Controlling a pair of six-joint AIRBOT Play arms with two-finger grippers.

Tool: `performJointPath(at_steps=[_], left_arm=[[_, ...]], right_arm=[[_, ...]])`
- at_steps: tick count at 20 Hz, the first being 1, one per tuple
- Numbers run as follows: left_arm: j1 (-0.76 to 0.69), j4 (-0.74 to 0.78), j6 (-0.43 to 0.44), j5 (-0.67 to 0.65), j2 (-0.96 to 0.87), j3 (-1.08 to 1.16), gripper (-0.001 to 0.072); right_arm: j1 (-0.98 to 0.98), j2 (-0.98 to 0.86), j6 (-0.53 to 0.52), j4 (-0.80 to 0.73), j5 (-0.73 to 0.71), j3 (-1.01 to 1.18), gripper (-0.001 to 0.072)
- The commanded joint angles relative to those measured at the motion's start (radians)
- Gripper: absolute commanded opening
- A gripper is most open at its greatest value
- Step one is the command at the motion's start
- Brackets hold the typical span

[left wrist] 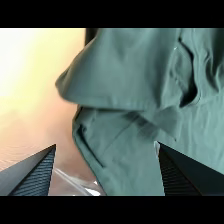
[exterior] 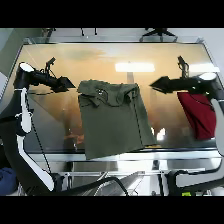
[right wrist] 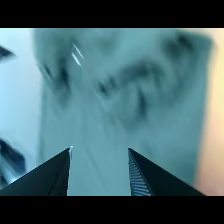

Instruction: Fold the shirts.

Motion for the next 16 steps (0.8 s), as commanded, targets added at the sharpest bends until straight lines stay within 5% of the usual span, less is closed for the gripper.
performJointPath(at_steps=[1, 6, 8, 16], left_arm=[[-0.012, -0.079, 0.022, -0.005, -0.004, -0.069, 0.0689], [-0.139, -0.072, 0.062, 0.013, -0.007, -0.111, 0.0689], [-0.183, -0.076, 0.062, 0.044, -0.007, -0.093, 0.0689], [-0.301, -0.068, 0.061, 0.11, -0.036, -0.078, 0.0688]], right_arm=[[-0.08, 0.158, 0.146, -0.286, 0.086, -0.193, 0.0395], [-0.101, 0.349, 0.181, -0.319, -0.092, -0.647, 0.0405], [-0.098, 0.357, 0.18, -0.319, -0.163, -0.748, 0.0528], [-0.097, 0.281, 0.012, -0.183, -0.24, -0.843, 0.0527]])
